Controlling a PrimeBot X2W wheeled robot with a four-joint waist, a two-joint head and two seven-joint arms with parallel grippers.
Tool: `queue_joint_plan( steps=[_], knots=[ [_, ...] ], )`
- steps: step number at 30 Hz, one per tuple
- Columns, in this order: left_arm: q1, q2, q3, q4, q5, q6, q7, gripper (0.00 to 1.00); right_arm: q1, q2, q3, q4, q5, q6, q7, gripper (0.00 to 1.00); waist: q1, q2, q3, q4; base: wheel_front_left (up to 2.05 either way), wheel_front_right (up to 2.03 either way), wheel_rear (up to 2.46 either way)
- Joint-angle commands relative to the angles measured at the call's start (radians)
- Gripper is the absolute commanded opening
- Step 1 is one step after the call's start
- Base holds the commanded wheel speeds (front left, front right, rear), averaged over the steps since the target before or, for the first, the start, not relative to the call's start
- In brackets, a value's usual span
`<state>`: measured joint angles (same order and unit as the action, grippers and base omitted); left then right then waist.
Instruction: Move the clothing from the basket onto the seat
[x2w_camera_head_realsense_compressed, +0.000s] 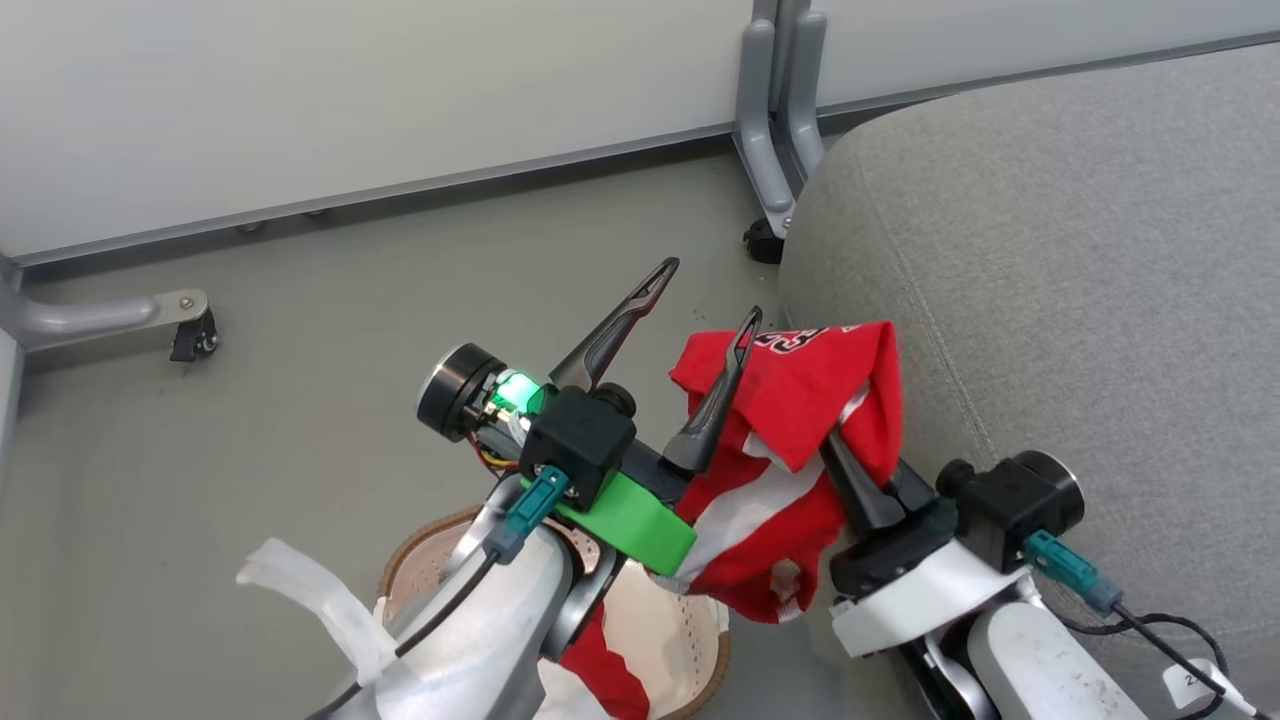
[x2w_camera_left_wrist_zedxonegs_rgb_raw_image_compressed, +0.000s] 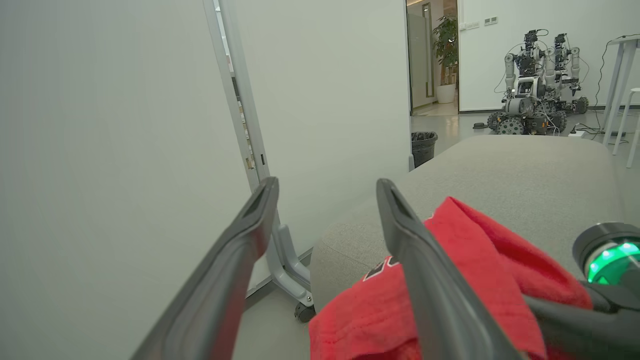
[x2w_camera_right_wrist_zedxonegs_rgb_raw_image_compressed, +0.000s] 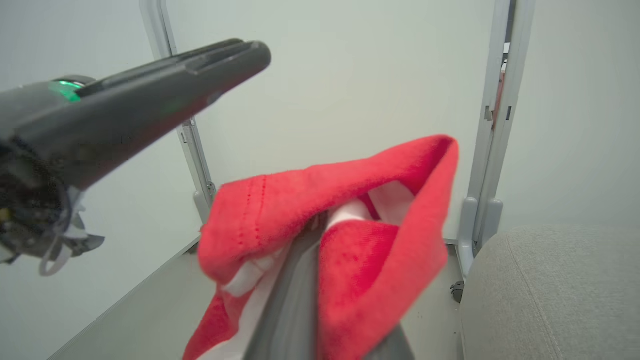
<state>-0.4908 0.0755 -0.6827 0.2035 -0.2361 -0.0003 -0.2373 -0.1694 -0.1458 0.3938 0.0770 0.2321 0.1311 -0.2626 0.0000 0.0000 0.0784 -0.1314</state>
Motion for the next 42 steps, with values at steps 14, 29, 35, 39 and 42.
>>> queue_joint_plan(
  steps=[14,29,35,39,42],
  knots=[
    [0.034,0.126,0.031,-0.021,0.006,0.027,0.031,1.0,-0.042,0.037,-0.119,-0.12,-0.042,-0.001,-0.003,0.0,0.0,0.0,0.146,-0.271,0.0,0.0,0.0],
    [0.123,0.24,0.078,-0.058,-0.006,0.071,0.031,1.0,-0.004,0.086,-0.274,-0.24,-0.07,-0.001,-0.003,0.0,0.0,0.0,0.244,-0.434,0.0,0.0,0.0],
    [0.126,0.28,0.08,-0.108,0.026,0.092,0.038,1.0,-0.089,0.091,-0.383,-0.241,-0.039,-0.001,-0.003,0.0,0.0,0.0,0.31,-0.435,0.0,0.0,0.0],
    [0.112,0.312,0.084,-0.165,0.048,0.109,0.071,1.0,-0.199,0.07,-0.449,-0.189,-0.028,-0.001,-0.003,0.0,0.0,0.0,0.386,-0.424,0.0,0.0,0.0],
    [0.082,0.338,0.076,-0.225,0.08,0.108,0.115,1.0,-0.295,0.044,-0.522,-0.147,-0.002,-0.001,-0.003,0.0,0.0,0.0,0.466,-0.392,0.0,0.0,0.0]
  ],
)
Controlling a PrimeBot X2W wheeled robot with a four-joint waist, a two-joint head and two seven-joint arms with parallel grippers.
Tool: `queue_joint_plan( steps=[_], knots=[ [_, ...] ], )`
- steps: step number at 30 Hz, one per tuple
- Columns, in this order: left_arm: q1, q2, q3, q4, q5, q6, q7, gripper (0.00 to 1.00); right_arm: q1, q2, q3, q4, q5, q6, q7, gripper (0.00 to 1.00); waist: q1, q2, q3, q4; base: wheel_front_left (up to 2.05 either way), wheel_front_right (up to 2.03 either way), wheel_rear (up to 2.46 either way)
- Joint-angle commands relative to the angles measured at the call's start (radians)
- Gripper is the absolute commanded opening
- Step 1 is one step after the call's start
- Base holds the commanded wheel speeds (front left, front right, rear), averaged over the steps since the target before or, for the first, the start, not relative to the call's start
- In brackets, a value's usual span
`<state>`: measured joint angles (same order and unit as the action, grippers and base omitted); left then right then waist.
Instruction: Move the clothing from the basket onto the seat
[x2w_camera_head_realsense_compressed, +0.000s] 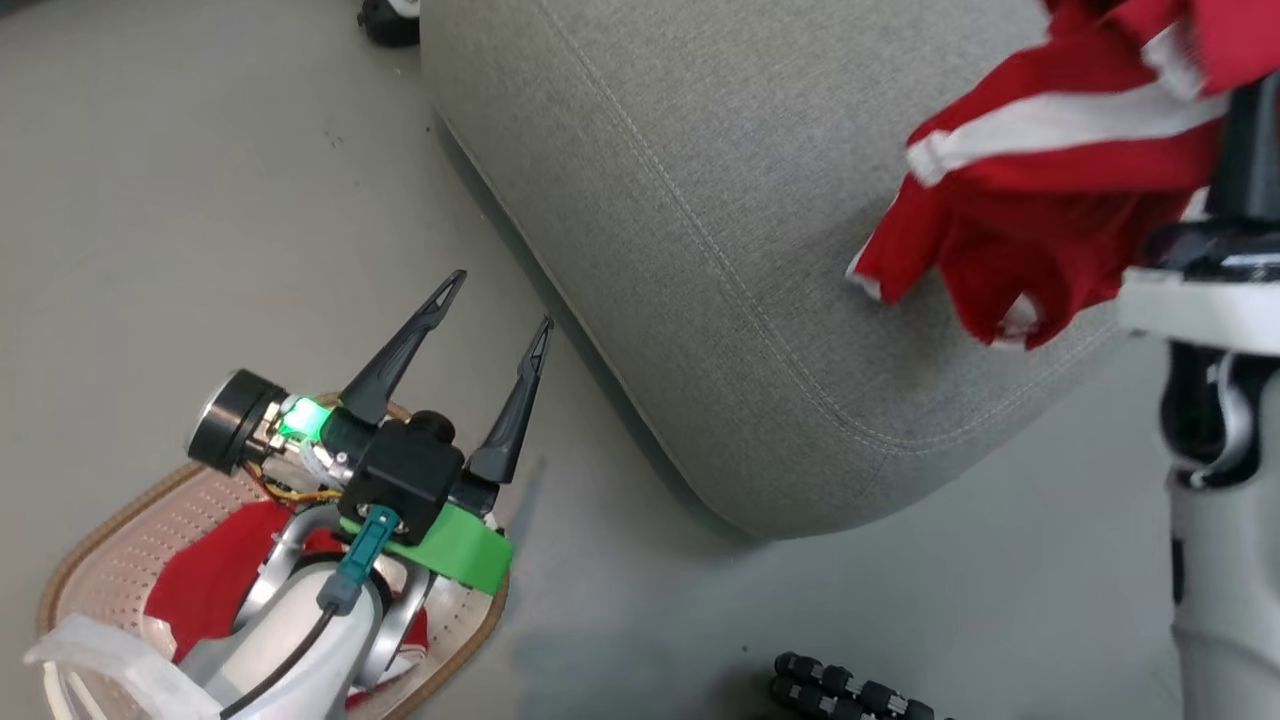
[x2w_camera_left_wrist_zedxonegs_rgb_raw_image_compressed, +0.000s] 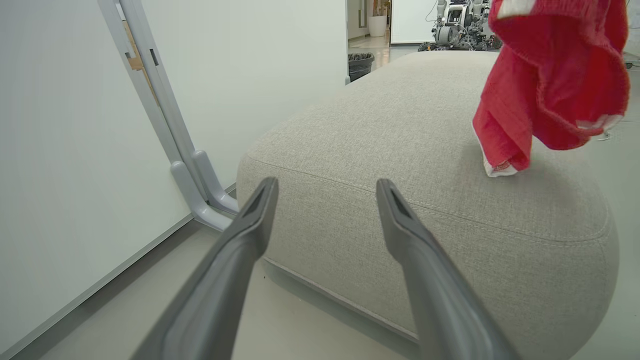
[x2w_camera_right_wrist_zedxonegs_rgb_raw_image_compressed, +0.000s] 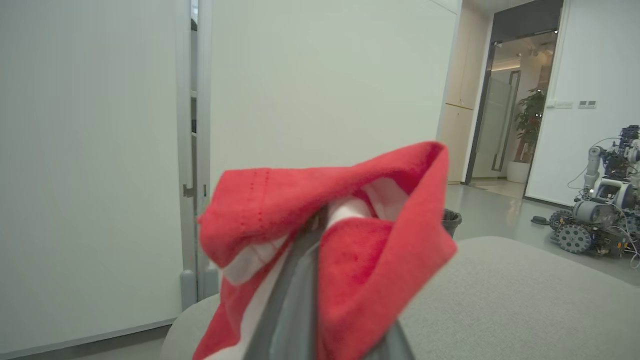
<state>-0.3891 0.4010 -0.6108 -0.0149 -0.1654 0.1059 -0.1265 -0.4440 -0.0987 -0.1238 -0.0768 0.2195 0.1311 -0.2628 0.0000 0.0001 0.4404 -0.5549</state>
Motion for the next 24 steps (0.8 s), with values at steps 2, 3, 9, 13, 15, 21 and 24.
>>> queue_joint_plan(
  steps=[2,3,9,13,15,21,24],
  knots=[
    [-0.036,0.029,-0.002,-0.044,0.029,-0.004,0.033,1.0,-0.09,-0.028,-0.056,0.04,0.034,-0.001,-0.003,0.0,0.0,-0.0001,0.156,0.056,0.0,0.0,0.0],
    [-0.046,0.034,-0.007,-0.064,0.035,-0.006,0.049,1.0,-0.125,-0.052,-0.079,0.057,0.042,-0.001,-0.003,0.0,0.0,-0.0001,0.185,0.072,0.0,0.0,0.0],
    [-0.1,0.051,-0.014,-0.14,0.068,-0.013,0.097,1.0,-0.307,-0.132,-0.178,0.136,0.127,-0.001,-0.003,0.0,0.0,-0.0001,0.312,0.134,0.0,0.0,0.0],
    [-0.121,0.055,-0.019,-0.173,0.081,-0.017,0.116,1.0,-0.392,-0.183,-0.191,0.179,0.168,-0.001,-0.003,0.0,0.0,-0.0001,0.372,0.151,0.0,0.0,0.0],
    [-0.133,0.053,-0.02,-0.182,0.079,-0.02,0.122,1.0,-0.413,-0.201,-0.199,0.205,0.159,-0.001,-0.003,0.0,0.0,-0.0001,0.398,0.161,0.0,0.0,0.0],
    [-0.17,0.048,-0.027,-0.179,0.088,-0.027,0.116,1.0,-0.415,-0.215,-0.207,0.349,0.133,-0.001,-0.003,0.0,0.0,-0.0001,0.453,0.195,0.0,0.0,0.0],
    [-0.177,0.041,-0.032,-0.17,0.091,-0.026,0.111,1.0,-0.406,-0.208,-0.225,0.433,0.107,-0.001,-0.003,0.0,0.0,-0.0001,0.466,0.21,0.0,0.0,0.0]
  ],
)
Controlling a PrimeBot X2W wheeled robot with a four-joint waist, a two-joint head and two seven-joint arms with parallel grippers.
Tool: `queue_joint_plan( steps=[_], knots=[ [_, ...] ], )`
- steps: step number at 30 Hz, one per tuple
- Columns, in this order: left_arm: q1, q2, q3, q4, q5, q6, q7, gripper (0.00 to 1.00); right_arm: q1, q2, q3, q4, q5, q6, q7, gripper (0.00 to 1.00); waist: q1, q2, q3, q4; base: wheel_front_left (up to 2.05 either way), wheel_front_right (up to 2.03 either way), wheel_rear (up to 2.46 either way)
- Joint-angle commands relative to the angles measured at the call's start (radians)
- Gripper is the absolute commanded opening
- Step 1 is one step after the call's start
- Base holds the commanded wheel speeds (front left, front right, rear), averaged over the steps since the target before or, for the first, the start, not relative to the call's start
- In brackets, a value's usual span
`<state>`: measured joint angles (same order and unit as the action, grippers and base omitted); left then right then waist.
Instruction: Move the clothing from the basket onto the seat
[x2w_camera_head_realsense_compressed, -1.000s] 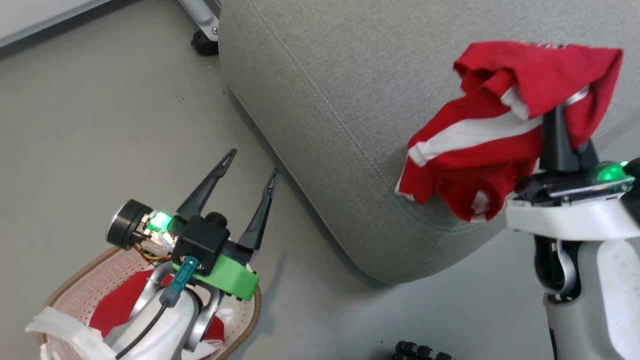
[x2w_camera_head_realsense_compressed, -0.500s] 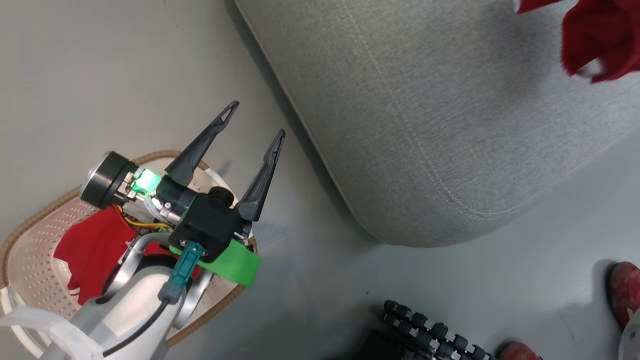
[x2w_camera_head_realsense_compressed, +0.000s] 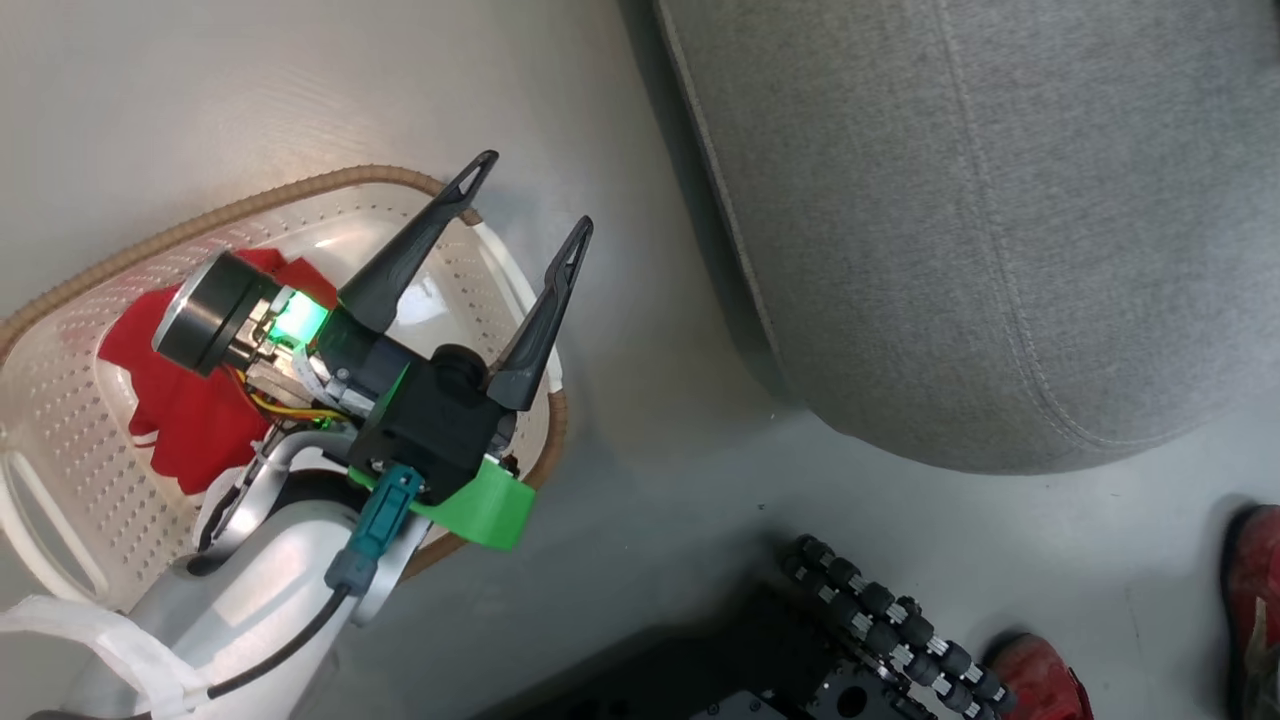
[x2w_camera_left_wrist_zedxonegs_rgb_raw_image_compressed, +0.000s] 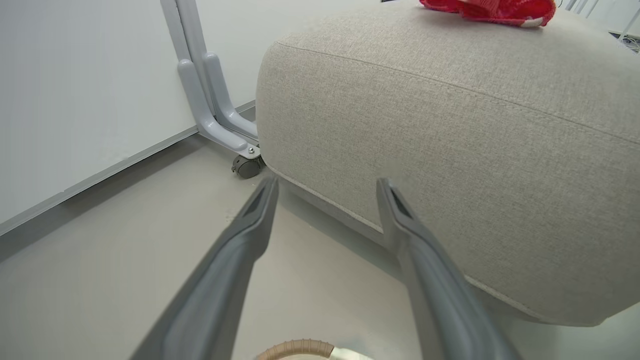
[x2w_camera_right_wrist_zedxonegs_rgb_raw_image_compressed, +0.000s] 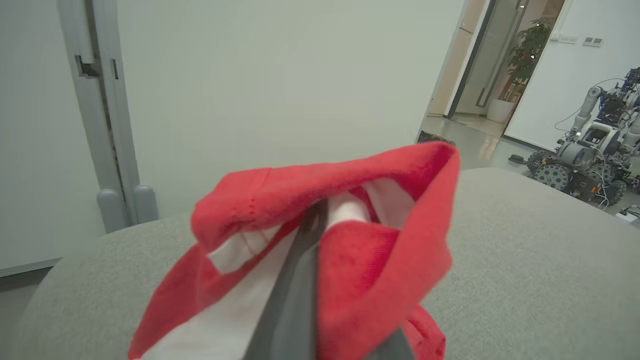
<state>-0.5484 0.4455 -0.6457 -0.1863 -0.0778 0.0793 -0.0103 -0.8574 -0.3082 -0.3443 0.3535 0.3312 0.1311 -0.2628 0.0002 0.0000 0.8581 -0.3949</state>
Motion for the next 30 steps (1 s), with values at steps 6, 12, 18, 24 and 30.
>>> queue_joint_plan(
  steps=[6,12,18,24,30],
  knots=[
    [-0.016,-0.021,-0.01,0.036,-0.011,0.008,-0.031,1.0,0.02,0.028,-0.032,0.128,-0.042,-0.001,-0.003,0.94,-0.0002,0.0,0.032,0.078,0.0,0.0,0.0],
    [0.015,-0.077,-0.002,0.129,-0.066,0.02,-0.128,1.0,0.116,0.056,-0.063,0.06,-0.105,-0.001,-0.003,1.0,-0.0002,0.0,-0.062,0.122,0.0,0.0,0.0],
    [0.054,-0.152,0.028,0.276,-0.153,0.028,-0.233,1.0,0.285,0.079,0.014,-0.031,-0.162,-0.001,-0.003,1.0,-0.0002,0.0,-0.205,0.191,0.0,0.0,0.0],
    [0.116,-0.245,0.116,0.355,-0.237,0.015,-0.256,1.0,0.426,0.095,0.149,-0.076,-0.183,-0.001,-0.003,1.0,-0.0002,0.0,-0.355,0.288,0.0,0.0,0.0],
    [0.243,-0.317,0.277,0.35,-0.237,-0.015,-0.255,1.0,0.523,0.116,0.306,-0.1,-0.196,-0.001,-0.003,1.0,-0.0002,0.0,-0.498,0.376,0.0,0.0,0.0]
  ],
)
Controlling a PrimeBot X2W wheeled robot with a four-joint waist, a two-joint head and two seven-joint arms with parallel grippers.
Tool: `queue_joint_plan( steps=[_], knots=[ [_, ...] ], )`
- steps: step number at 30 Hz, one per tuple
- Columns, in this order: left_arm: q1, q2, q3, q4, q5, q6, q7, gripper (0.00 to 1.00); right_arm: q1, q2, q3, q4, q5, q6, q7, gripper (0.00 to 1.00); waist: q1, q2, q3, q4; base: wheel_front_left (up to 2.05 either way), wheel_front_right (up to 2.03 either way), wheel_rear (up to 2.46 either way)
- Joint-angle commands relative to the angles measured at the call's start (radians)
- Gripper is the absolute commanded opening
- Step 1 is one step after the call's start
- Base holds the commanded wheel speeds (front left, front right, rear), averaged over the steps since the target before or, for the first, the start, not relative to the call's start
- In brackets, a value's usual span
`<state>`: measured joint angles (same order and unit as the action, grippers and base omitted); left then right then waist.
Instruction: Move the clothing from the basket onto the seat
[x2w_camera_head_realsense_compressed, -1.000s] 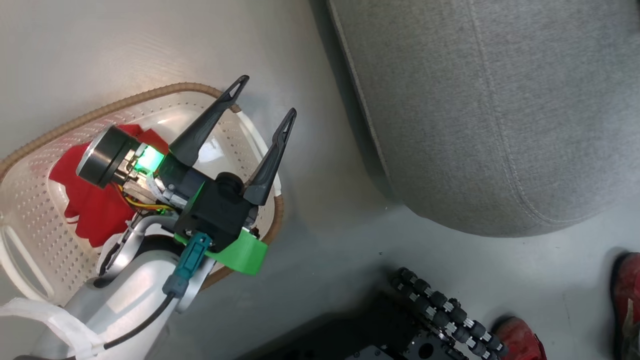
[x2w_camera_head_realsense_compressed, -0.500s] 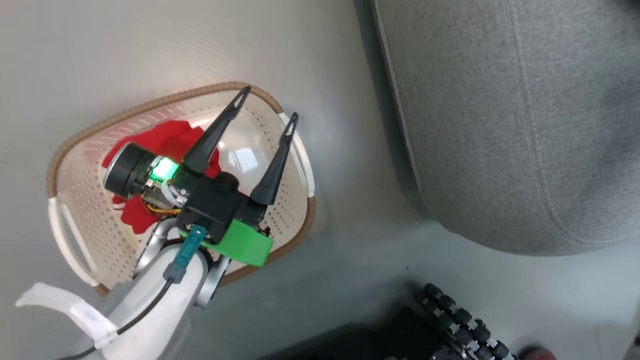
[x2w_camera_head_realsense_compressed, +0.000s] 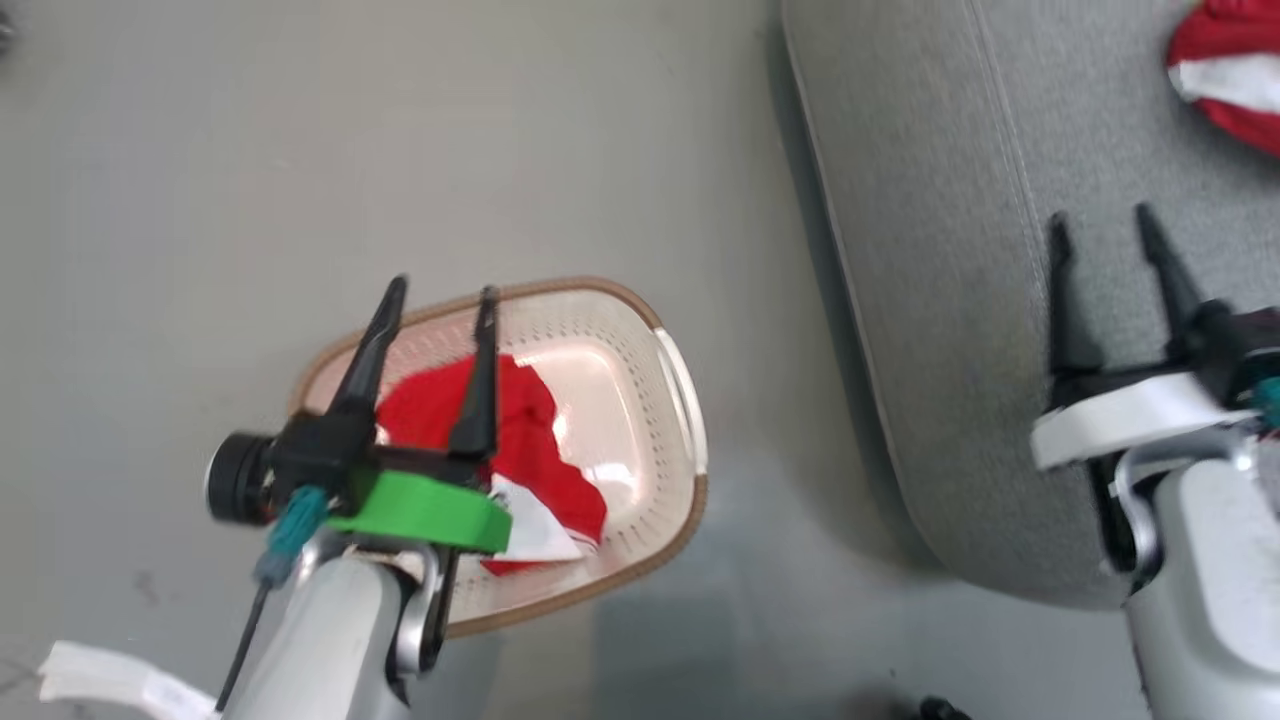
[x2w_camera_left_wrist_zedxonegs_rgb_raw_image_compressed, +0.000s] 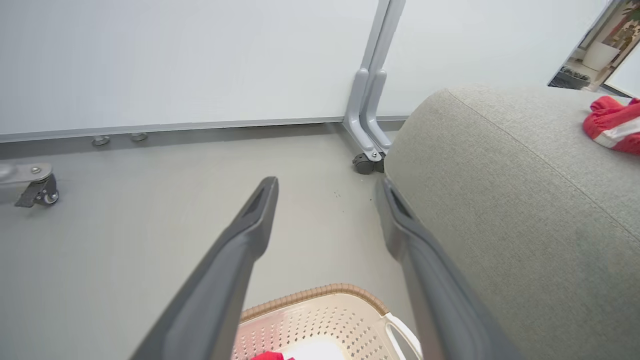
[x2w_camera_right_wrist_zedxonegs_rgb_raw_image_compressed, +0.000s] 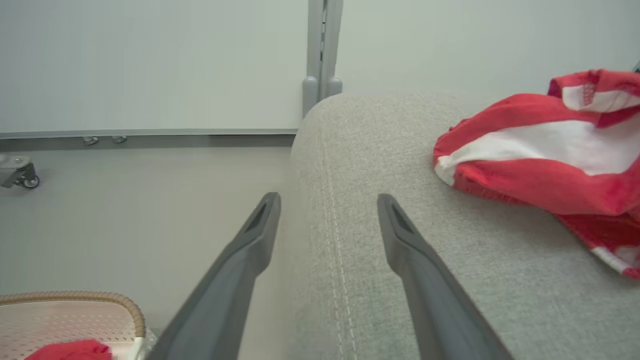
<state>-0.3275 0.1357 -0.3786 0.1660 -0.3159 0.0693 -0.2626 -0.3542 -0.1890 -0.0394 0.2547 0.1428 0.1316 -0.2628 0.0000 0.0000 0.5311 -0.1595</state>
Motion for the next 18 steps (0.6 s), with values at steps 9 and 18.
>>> queue_joint_plan(
  steps=[9,18],
  knots=[
    [0.217,-0.073,0.23,-0.052,0.058,-0.073,-0.002,1.0,0.118,0.037,0.139,-0.065,-0.007,-0.002,-0.003,1.0,0.0,0.0,-0.331,0.192,0.0,0.0,0.0],
    [0.407,-0.085,0.332,-0.159,0.057,-0.127,-0.002,1.0,0.277,0.091,0.142,-0.216,-0.023,-0.002,-0.003,1.0,0.0,0.0,-0.452,0.18,0.0,0.0,0.0]
  ],
)
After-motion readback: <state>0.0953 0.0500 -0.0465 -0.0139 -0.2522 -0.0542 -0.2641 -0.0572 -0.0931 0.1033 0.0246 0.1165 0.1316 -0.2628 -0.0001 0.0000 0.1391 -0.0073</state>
